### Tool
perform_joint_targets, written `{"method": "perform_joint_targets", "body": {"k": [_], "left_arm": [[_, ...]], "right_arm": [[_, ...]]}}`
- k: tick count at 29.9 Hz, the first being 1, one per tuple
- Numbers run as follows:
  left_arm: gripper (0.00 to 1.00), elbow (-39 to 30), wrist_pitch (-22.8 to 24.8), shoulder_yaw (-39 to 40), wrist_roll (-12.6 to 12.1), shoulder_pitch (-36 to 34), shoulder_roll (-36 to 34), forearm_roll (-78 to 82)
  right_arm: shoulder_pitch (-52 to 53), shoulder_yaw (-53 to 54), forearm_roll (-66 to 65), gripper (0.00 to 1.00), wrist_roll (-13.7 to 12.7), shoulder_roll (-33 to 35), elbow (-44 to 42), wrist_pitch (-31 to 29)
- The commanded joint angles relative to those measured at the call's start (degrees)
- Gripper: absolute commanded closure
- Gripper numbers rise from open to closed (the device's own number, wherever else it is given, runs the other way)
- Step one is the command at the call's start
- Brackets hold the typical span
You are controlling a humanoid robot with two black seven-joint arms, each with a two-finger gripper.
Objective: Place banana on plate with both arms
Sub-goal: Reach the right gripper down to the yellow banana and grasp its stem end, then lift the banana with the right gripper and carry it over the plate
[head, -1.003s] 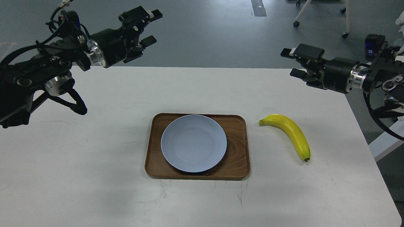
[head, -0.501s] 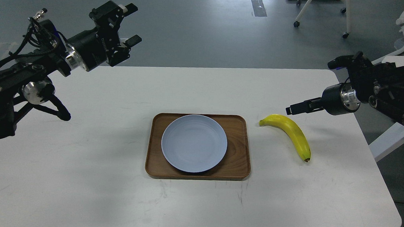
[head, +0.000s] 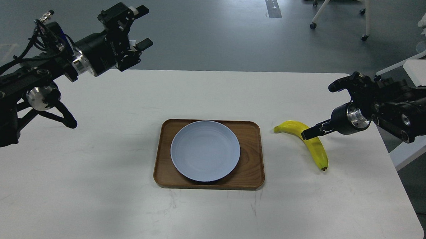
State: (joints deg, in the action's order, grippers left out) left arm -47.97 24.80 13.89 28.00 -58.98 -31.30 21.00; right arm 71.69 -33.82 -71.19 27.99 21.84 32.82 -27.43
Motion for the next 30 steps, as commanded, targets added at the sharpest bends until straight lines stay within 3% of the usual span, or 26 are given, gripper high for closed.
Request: {"method": "perform_joint_targets", "body": {"k": [1, 9, 13, 14, 15, 17, 18, 20, 21, 22, 30], "left_arm": [[0.02, 0.1, 0.3, 0.0, 0.0, -0.1, -0.1, 0.0], [0.02, -0.1, 0.6, 0.0, 0.0, -0.1, -0.1, 0.0], [0.02, -0.1, 0.6, 0.0, 0.0, 0.0, -0.1, 0.0], [0.02, -0.1, 0.6, 0.0, 0.0, 0.0, -0.2, 0.0], [0.02, -0.1, 0.6, 0.0, 0.0, 0.0, -0.2, 0.0], [0.02, -0.1, 0.6, -0.1, 0.0, 0.0, -0.3, 0.0], [0.02, -0.1, 0.6, -0.1, 0.0, 0.0, -0.3, 0.0], [0.02, -0.1, 0.6, -0.1, 0.0, 0.0, -0.3, 0.0], [0.02, -0.1, 0.6, -0.1, 0.0, 0.0, -0.3, 0.0], [0.02, -0.1, 0.6, -0.1, 0.0, 0.0, -0.3, 0.0], [0.02, -0.2, 0.6, -0.1, 0.0, 0.0, -0.3, 0.0]], "right_arm": [[-1.2, 0.0, 0.1, 0.02, 0.0, -1.5, -1.4, 0.5], [-1.6, 0.1, 0.4, 0.09, 0.0, -3.6, -1.6, 2.3], [-1.8, -0.5, 0.3, 0.23, 0.0, -3.7, -1.6, 2.3], [-1.9, -0.6, 0.3, 0.31, 0.0, -3.7, -1.7, 2.2], [-1.9, -0.6, 0.3, 0.31, 0.0, -3.7, -1.7, 2.2], [-1.9, -1.6, 0.3, 0.51, 0.0, -3.6, -1.7, 2.2], [-1.9, -1.8, 0.3, 0.55, 0.0, -3.7, -1.7, 2.2], [-1.7, -1.8, 0.4, 0.80, 0.0, -3.5, -1.4, 2.2], [-1.7, -1.8, 0.4, 0.80, 0.0, -3.5, -1.4, 2.2], [-1.4, -1.8, 0.4, 0.87, 0.0, -3.3, -1.2, 2.3], [6.7, -1.4, 0.4, 0.89, 0.0, 1.9, 7.2, 2.3]]}}
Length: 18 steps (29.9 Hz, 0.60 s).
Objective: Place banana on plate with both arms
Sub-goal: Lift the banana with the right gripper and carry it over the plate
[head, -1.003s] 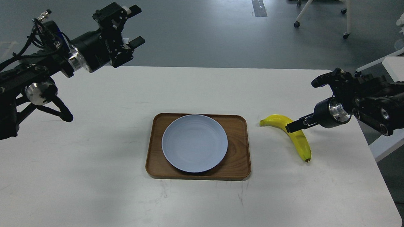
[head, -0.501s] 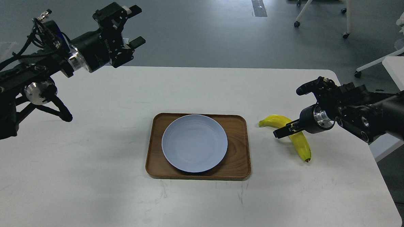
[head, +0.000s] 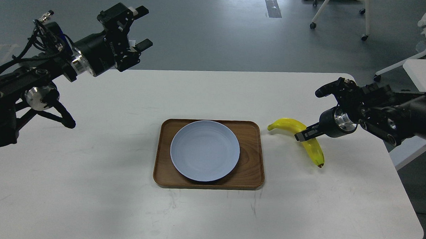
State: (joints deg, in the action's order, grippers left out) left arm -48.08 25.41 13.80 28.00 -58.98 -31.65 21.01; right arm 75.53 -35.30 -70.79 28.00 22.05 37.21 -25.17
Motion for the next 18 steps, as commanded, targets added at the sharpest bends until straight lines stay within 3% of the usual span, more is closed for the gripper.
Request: {"method": "perform_joint_targets", "body": {"k": [1, 8, 18], "left_arm": [[0.02, -0.1, 0.0, 0.1, 0.0, 0.0, -0.1, 0.0], [0.02, -0.1, 0.0, 0.1, 0.0, -0.1, 0.2, 0.0], [0.02, -1.0, 0.0, 0.2, 0.0, -0.4, -0.9, 0.0]], "right_arm": [[4.6, 0.1, 0.0, 0.88, 0.0, 2.6, 4.1, 0.0], [10.5, 1.7, 1.3, 0.87, 0.0, 4.3, 11.0, -0.4], [9.6, 2.4, 12.6, 0.87, 0.0, -7.4, 9.0, -2.8]]}}
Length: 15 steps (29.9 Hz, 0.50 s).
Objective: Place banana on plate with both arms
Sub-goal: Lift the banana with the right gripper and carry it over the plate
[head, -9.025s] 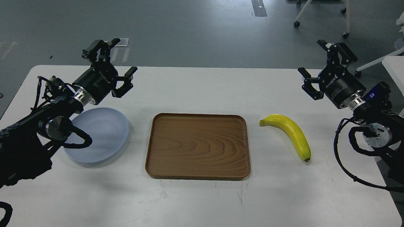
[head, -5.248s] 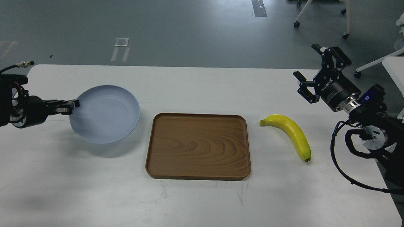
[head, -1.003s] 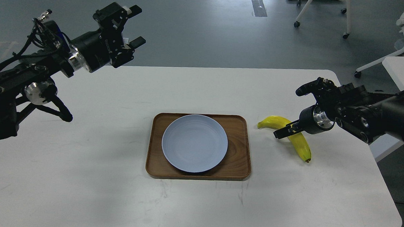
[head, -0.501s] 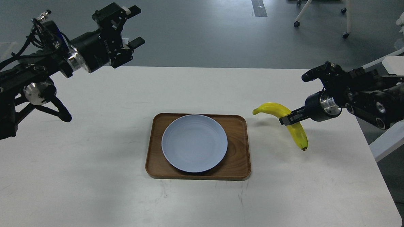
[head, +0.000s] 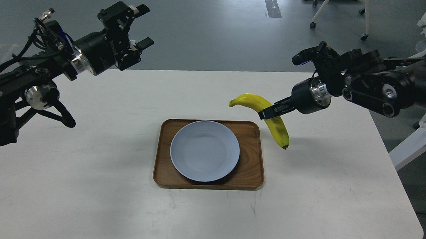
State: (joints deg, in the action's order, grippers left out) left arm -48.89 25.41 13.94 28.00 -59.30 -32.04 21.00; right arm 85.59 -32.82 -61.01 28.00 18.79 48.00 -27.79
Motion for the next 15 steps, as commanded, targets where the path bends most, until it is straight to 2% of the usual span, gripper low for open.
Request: {"method": "perform_joint_targets", "body": {"k": [1, 5, 15], "left_arm": [[0.02, -0.2, 0.0, 0.0, 0.0, 0.0, -0.6, 0.0], [0.02, -0.4, 0.0, 0.0, 0.0, 0.0, -0.7, 0.0], [0.02, -0.4, 0.0, 0.0, 0.0, 0.1, -0.7, 0.0]], "right_arm": [[-0.4, -0.1, 3.1, 0.87, 0.0, -5.1, -2.3, -0.2], [-1.7, -0.5, 3.9, 0.87, 0.0, -11.7, -6.3, -0.2], [-4.8, -1.5, 4.2, 0.86, 0.0, -18.8, -12.2, -0.2]]}}
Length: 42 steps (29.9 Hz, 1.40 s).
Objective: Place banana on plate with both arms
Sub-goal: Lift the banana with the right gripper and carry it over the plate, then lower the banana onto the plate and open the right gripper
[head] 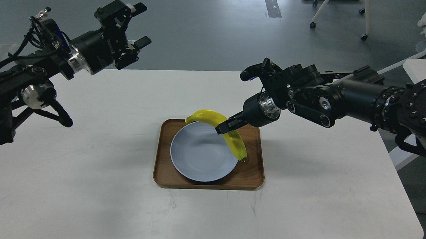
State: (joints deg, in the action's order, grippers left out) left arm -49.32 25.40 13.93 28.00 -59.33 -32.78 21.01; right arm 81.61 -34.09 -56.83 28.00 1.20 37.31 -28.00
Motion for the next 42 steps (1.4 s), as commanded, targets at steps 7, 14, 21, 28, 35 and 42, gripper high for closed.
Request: {"method": "perform_joint_targets", "body": {"k": [7, 14, 21, 28, 35, 42], "left_arm": [[0.02, 0.0, 0.1, 0.0, 0.0, 0.1, 0.0, 0.0], [0.02, 0.0, 0.1, 0.0, 0.0, 0.1, 0.0, 0.0], [0.02, 0.0, 0.1, 0.1, 0.0, 0.1, -0.5, 0.0], [0.02, -0.3, 0.7, 0.1, 0.0, 0.1, -0.9, 0.0], [0.02, -0.3, 0.8, 0.1, 0.0, 0.2, -0.9, 0.0], [0.02, -0.3, 0.9, 0.1, 0.0, 0.2, -0.9, 0.0]], "right_arm": [[-2.9, -0.6, 0.1, 0.82, 0.0, -1.2, -4.3, 0.0], [-4.4, -0.5, 0.3, 0.78, 0.0, -1.2, -5.6, 0.0], [-4.3, -0.4, 7.2, 0.77, 0.0, -1.2, -5.6, 0.0], [-4.4, -0.6, 7.8, 0.76, 0.0, -1.2, -5.7, 0.0], [-5.9, -0.5, 7.9, 0.71, 0.0, -1.2, -6.4, 0.0], [-6.5, -0.1, 9.7, 0.71, 0.0, -1.2, -6.2, 0.0]]}}
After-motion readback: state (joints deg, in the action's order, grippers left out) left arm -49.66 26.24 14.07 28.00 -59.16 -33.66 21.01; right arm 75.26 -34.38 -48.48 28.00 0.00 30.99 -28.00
